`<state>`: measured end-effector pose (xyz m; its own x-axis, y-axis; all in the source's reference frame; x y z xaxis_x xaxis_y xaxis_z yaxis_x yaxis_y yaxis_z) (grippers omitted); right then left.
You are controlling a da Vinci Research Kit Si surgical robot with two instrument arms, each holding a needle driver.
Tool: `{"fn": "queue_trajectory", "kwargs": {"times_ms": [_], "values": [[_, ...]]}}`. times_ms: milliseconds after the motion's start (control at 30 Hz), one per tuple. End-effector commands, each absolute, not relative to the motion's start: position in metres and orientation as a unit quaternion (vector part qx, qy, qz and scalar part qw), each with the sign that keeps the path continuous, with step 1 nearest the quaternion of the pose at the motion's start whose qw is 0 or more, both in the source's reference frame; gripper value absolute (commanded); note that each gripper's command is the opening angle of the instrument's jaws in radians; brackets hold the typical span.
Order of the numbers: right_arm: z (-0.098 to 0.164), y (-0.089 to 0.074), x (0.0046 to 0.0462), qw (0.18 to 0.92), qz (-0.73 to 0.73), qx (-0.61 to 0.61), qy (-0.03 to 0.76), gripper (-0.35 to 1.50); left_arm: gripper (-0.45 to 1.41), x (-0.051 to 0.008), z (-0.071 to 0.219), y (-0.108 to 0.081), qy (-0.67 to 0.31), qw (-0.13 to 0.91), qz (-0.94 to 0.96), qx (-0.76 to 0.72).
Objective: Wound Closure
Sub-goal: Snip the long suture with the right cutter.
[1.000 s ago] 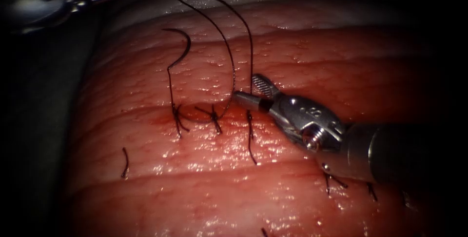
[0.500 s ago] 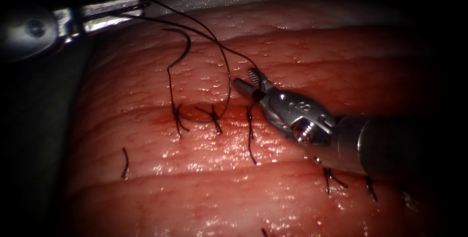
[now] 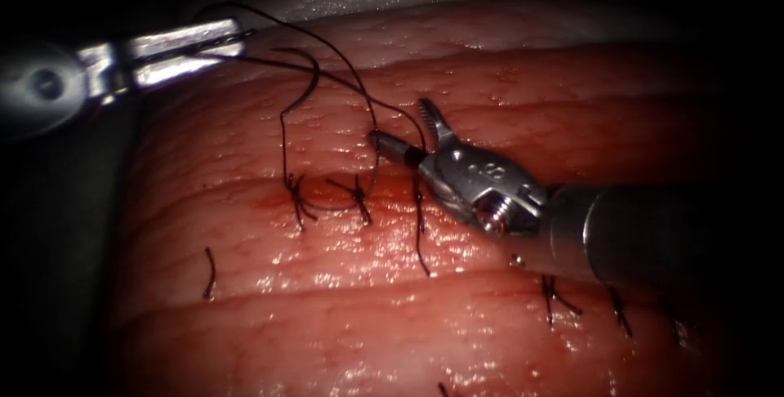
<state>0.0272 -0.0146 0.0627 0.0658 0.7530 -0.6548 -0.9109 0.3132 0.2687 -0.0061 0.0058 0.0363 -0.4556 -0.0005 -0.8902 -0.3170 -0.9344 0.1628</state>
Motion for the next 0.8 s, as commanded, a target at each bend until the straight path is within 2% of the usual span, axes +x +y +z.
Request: {"fn": "queue_trajectory", "kwargs": {"times_ms": [33,400,633,667,700,733,767,800], "values": [[0.0632,-0.0149,0.028,0.722,0.575,-0.107,0.369,1.15,-0.45,-0.0066,0.0366,0.0061,0.157,0.091,0.839,-0.513],[0.0635,-0.015,0.0294,0.722,0.574,-0.105,0.371,1.16,-0.45,-0.0066,0.0351,0.0061,0.153,0.087,0.832,-0.527],[0.0636,-0.0149,0.03,0.724,0.572,-0.105,0.371,1.06,-0.45,-0.0066,0.0352,0.0059,0.155,0.083,0.831,-0.528],[0.0636,-0.0148,0.0301,0.725,0.569,-0.105,0.373,0.93,-0.45,-0.0066,0.0352,0.0058,0.155,0.083,0.831,-0.528],[0.0637,-0.0148,0.0302,0.726,0.568,-0.102,0.375,0.64,-0.45,-0.0066,0.0352,0.0058,0.155,0.083,0.831,-0.528],[0.0638,-0.0147,0.0302,0.727,0.565,-0.096,0.377,-0.25,-0.45,-0.0066,0.0352,0.0057,0.155,0.082,0.831,-0.528],[0.0639,-0.0146,0.0302,0.729,0.565,-0.094,0.376,-0.35,-0.45,-0.0065,0.0352,0.0057,0.155,0.082,0.83,-0.529],[0.0641,-0.0144,0.0301,0.728,0.569,-0.1,0.37,-0.35,-0.45,-0.0064,0.0352,0.0057,0.155,0.082,0.83,-0.529]]}}
